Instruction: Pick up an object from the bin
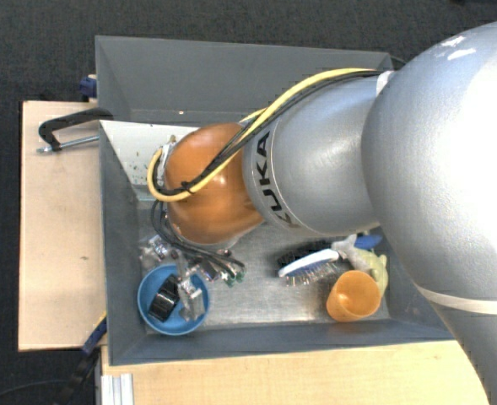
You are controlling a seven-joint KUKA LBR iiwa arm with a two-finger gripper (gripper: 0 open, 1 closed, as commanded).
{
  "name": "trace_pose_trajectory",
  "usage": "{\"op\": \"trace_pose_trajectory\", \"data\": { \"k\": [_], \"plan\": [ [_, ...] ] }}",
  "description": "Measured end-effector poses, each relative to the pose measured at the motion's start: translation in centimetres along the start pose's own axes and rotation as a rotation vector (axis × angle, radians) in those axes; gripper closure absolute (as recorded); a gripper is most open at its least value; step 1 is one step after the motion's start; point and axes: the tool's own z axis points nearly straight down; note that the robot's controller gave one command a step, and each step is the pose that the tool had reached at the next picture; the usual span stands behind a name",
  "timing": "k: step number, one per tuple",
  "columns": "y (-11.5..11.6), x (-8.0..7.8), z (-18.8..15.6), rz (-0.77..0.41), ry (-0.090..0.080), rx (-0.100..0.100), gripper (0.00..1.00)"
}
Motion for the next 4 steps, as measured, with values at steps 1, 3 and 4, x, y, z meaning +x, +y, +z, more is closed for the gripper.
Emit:
{"op": "trace_pose_trajectory", "data": {
  "k": [1, 3, 4],
  "plan": [
    [-5.3, -2.2, 4.0, -0.156, 0.002, 0.003, 0.0],
    [-1.0, -0.9, 3.6, -0.402, -0.012, 0.006, 1.0],
    [-0.9, -1.2, 0.7, -0.4, -0.004, 0.003, 1.0]
  ]
}}
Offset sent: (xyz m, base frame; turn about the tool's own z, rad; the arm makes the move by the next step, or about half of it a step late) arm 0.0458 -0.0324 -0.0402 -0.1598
